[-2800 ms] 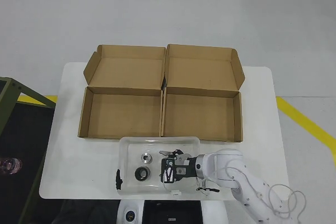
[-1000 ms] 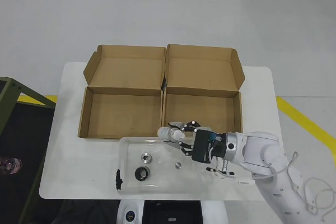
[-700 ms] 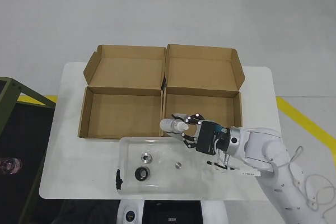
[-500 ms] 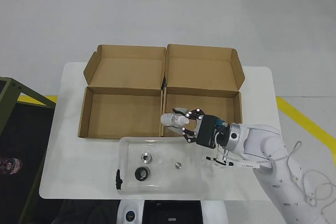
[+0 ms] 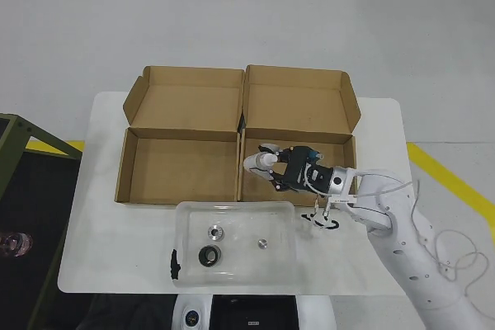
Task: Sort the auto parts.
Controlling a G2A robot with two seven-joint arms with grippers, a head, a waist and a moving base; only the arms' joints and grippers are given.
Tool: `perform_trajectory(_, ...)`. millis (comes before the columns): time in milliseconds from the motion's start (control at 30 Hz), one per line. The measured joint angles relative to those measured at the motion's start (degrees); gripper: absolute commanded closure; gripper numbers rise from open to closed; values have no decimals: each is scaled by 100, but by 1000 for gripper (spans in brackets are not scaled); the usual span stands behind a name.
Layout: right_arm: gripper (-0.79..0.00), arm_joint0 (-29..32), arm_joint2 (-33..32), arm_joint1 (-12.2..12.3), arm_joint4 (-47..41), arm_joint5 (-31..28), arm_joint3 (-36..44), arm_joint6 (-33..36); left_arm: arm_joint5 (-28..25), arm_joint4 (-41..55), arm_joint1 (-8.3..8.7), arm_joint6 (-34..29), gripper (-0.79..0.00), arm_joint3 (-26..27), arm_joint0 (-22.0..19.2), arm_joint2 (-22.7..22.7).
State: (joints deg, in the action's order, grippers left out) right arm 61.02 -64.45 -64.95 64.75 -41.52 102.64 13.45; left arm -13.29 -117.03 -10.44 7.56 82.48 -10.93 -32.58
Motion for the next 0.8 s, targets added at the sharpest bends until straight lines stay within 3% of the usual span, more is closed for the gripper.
perform_trajectory(367, 0, -653, 400, -108, 15, 247, -873, 477, 0, 0, 0, 0, -785, 0, 0, 0)
perform_trajectory(800, 0, -1199, 1005, -300, 177, 527, -1960, 515, 0, 0, 0, 0, -785, 0, 0, 0)
